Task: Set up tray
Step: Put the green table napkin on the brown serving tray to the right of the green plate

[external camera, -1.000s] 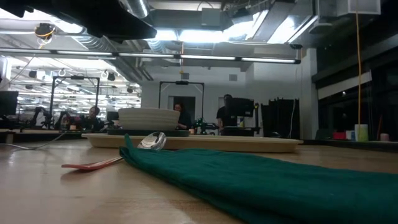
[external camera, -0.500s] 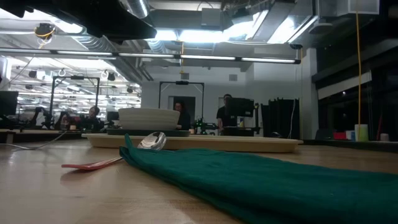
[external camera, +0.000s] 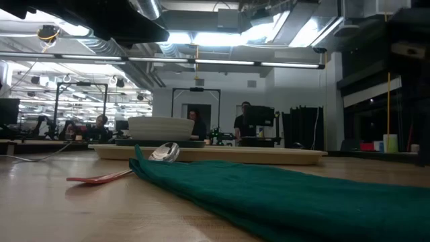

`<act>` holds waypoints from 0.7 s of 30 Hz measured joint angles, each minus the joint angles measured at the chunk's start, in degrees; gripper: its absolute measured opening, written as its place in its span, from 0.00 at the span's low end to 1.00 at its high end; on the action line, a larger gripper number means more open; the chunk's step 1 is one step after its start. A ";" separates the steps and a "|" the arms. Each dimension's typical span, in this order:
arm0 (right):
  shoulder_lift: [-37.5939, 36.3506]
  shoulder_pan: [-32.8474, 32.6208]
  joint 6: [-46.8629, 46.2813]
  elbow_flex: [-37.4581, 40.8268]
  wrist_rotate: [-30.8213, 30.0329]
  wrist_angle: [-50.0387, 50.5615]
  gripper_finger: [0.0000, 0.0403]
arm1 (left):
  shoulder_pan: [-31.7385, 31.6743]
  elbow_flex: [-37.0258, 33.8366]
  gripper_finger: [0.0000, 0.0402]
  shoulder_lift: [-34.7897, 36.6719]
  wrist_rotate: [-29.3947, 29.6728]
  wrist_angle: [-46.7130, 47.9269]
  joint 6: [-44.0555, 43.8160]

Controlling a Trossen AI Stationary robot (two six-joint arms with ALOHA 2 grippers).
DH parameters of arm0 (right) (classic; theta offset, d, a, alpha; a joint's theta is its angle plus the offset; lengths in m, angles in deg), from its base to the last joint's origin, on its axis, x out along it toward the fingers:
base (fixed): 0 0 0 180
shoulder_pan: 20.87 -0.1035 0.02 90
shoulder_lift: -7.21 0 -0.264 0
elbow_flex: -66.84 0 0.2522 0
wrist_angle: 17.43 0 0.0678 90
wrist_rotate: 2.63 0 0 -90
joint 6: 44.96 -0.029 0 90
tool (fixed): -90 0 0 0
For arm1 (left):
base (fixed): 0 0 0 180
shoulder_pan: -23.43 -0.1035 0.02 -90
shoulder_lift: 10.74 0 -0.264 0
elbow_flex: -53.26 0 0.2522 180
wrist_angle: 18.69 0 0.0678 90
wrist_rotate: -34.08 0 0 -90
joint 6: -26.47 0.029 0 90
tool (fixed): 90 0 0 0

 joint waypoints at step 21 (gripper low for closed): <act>1.00 0.09 7.45 -0.54 -3.11 4.05 0.55 | 0.06 0.00 0.01 0.00 -0.68 0.02 -1.13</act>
